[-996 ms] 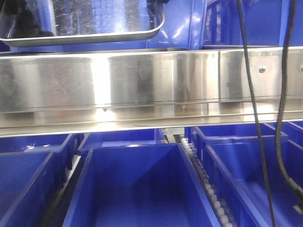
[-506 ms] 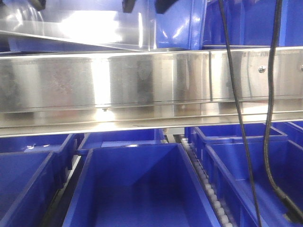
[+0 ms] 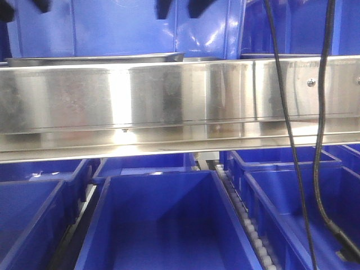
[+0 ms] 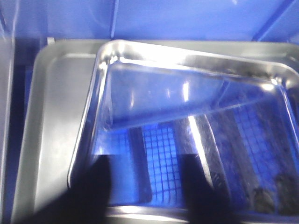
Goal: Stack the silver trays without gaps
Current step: 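Open both grippers and raise them away from the stacked tray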
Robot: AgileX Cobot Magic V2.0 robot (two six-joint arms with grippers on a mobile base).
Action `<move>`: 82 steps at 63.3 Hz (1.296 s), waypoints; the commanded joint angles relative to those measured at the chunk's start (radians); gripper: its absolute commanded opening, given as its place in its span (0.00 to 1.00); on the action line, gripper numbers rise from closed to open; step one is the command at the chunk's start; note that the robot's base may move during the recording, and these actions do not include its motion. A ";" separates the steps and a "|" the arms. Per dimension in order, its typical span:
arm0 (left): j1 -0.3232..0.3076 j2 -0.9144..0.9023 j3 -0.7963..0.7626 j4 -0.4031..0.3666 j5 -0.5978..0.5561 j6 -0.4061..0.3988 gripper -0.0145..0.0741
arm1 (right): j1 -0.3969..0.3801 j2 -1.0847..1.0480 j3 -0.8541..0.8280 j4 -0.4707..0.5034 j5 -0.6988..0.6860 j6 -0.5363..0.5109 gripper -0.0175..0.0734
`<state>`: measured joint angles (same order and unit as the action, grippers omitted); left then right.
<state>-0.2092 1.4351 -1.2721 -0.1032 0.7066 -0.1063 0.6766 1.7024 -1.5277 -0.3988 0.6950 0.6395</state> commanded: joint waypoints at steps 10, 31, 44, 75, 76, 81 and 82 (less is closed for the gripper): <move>-0.007 -0.090 -0.008 -0.011 -0.015 0.046 0.17 | 0.001 -0.084 -0.006 -0.018 -0.013 -0.003 0.11; -0.007 -0.363 0.100 0.001 -0.232 0.106 0.17 | 0.047 -0.227 -0.004 -0.125 -0.030 -0.003 0.11; -0.007 -0.602 0.306 0.001 -0.367 0.106 0.17 | 0.089 -0.374 0.129 -0.180 -0.099 -0.003 0.11; -0.007 -1.300 0.738 0.036 -0.424 0.106 0.17 | 0.089 -0.992 0.640 -0.288 -0.340 -0.003 0.11; -0.007 -1.327 0.745 0.036 -0.416 0.106 0.17 | 0.089 -1.007 0.648 -0.288 -0.335 -0.003 0.11; -0.007 -1.417 0.766 0.038 -0.340 0.106 0.17 | 0.089 -1.094 0.705 -0.288 -0.321 -0.003 0.11; -0.007 -1.429 0.768 0.041 -0.322 0.106 0.17 | 0.089 -1.115 0.722 -0.288 -0.321 -0.003 0.11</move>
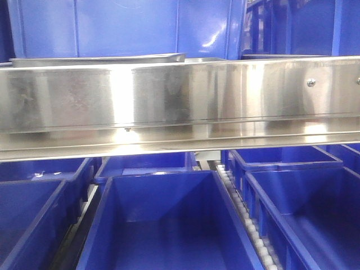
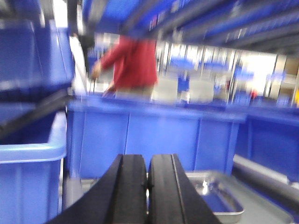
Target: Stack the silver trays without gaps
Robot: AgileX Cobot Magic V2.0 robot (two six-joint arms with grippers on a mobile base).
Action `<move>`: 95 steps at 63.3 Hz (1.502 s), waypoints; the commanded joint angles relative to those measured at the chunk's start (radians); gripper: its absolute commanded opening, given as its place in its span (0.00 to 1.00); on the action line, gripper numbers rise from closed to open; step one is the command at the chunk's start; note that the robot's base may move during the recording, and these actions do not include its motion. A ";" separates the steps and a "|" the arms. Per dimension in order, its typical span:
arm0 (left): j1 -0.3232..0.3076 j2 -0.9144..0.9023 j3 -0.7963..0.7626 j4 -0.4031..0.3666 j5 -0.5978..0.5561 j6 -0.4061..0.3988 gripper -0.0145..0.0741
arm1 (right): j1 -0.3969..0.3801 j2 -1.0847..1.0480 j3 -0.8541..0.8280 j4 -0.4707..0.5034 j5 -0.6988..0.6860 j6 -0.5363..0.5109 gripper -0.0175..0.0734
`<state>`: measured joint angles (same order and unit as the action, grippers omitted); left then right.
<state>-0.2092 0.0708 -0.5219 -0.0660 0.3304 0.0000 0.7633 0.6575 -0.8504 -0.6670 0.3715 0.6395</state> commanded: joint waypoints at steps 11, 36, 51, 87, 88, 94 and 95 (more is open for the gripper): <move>-0.007 -0.071 0.059 0.007 0.219 0.000 0.17 | 0.002 -0.239 0.203 -0.020 -0.034 -0.003 0.11; -0.007 -0.071 0.246 0.023 -0.059 0.000 0.17 | 0.002 -0.486 0.335 -0.015 -0.107 -0.003 0.11; -0.007 -0.071 0.248 0.021 -0.066 0.000 0.17 | 0.002 -0.502 0.335 -0.015 -0.107 -0.003 0.11; -0.007 -0.071 0.248 0.017 -0.066 0.000 0.17 | -0.015 -0.502 0.335 -0.015 -0.112 -0.003 0.11; -0.007 -0.071 0.248 0.017 -0.066 0.000 0.17 | -0.023 -0.502 0.335 -0.015 -0.119 -0.003 0.11; -0.007 -0.071 0.248 0.017 -0.066 0.000 0.17 | -0.098 -0.504 0.335 0.011 -0.143 -0.003 0.11; -0.007 -0.071 0.248 0.017 -0.066 0.000 0.17 | -0.115 -0.504 0.337 0.017 -0.143 -0.003 0.11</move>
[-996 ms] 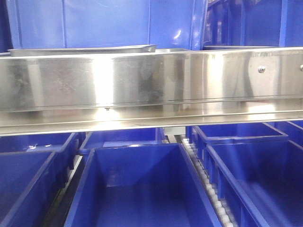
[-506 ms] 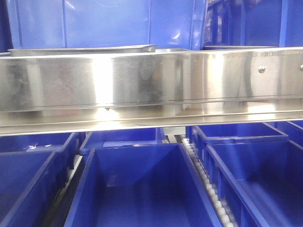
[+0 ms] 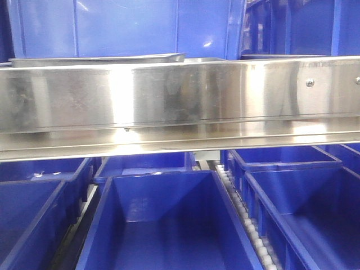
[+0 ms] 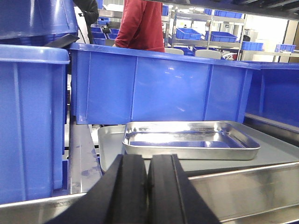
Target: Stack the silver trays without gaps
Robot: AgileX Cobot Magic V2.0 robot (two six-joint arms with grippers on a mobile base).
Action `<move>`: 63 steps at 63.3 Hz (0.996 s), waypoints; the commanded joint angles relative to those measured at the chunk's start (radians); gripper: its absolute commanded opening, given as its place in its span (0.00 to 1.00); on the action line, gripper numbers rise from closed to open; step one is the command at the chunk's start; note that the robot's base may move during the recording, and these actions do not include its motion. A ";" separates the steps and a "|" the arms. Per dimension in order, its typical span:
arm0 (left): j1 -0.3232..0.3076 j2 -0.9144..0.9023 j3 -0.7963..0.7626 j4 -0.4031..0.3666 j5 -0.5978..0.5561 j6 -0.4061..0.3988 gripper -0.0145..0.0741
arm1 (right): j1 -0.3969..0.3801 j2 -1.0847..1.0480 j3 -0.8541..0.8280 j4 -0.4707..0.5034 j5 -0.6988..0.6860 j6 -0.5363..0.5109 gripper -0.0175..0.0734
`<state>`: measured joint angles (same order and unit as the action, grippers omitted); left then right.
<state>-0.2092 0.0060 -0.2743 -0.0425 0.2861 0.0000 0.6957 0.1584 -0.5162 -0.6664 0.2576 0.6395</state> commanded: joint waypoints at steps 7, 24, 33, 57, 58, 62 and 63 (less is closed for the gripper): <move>-0.007 -0.006 0.000 -0.007 -0.022 0.000 0.17 | -0.149 -0.013 0.049 0.050 -0.029 -0.003 0.11; -0.007 -0.006 0.000 -0.007 -0.022 0.000 0.17 | -0.474 -0.081 0.330 0.077 -0.273 -0.003 0.11; -0.007 -0.006 0.000 -0.007 -0.022 0.000 0.17 | -0.650 -0.158 0.469 0.077 -0.416 0.018 0.11; -0.007 -0.006 0.000 -0.003 -0.022 0.000 0.17 | -0.758 -0.158 0.516 0.066 -0.251 0.052 0.11; -0.007 -0.006 0.000 -0.003 -0.022 0.000 0.17 | -0.756 -0.158 0.516 0.064 -0.247 0.052 0.11; -0.007 -0.006 0.000 -0.003 -0.022 0.000 0.17 | -0.756 -0.158 0.516 0.064 -0.244 0.052 0.11; -0.007 -0.006 0.000 -0.003 -0.022 0.000 0.17 | -0.756 -0.158 0.516 0.064 -0.244 0.052 0.11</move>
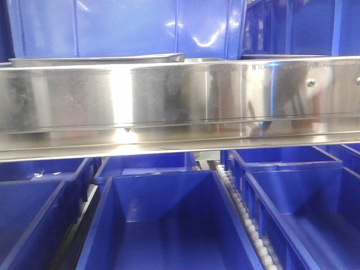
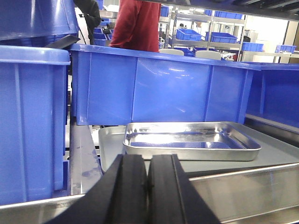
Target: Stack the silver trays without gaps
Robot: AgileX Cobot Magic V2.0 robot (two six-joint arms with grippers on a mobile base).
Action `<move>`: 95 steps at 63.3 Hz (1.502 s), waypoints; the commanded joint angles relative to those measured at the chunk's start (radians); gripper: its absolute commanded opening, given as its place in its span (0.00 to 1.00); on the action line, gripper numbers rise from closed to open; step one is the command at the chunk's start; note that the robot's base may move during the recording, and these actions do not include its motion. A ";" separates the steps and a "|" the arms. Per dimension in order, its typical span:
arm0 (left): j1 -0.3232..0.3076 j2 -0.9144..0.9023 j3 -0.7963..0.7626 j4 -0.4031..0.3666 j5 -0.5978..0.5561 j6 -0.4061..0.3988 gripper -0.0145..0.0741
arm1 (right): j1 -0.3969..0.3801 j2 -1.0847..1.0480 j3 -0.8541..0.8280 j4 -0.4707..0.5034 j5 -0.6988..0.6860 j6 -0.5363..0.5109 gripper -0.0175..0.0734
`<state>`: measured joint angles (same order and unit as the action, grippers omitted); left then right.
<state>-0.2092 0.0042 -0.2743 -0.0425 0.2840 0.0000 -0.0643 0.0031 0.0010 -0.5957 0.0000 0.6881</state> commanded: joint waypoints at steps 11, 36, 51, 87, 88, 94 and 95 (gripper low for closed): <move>-0.007 -0.004 0.000 -0.003 -0.019 0.000 0.17 | 0.004 -0.003 -0.001 -0.016 0.000 0.003 0.11; -0.007 -0.004 0.000 -0.003 -0.019 0.000 0.17 | 0.004 -0.003 -0.001 0.433 0.000 -0.619 0.11; -0.007 -0.004 0.000 -0.003 -0.019 0.000 0.17 | 0.004 -0.003 -0.001 0.494 0.000 -0.700 0.11; -0.007 -0.004 0.000 -0.003 -0.019 0.000 0.17 | 0.024 -0.003 -0.001 0.485 0.000 -0.700 0.11; -0.007 -0.004 0.000 -0.003 -0.019 0.000 0.17 | 0.029 -0.003 -0.001 0.485 0.000 -0.700 0.11; -0.007 -0.004 0.000 -0.003 -0.019 0.000 0.17 | 0.055 -0.003 -0.001 0.485 0.000 -0.700 0.11; -0.007 -0.004 0.000 -0.003 -0.019 0.000 0.17 | 0.058 -0.003 -0.001 0.485 0.000 -0.700 0.11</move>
<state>-0.2092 0.0042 -0.2743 -0.0425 0.2840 0.0000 -0.0223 0.0031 0.0010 -0.1064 0.0155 0.0000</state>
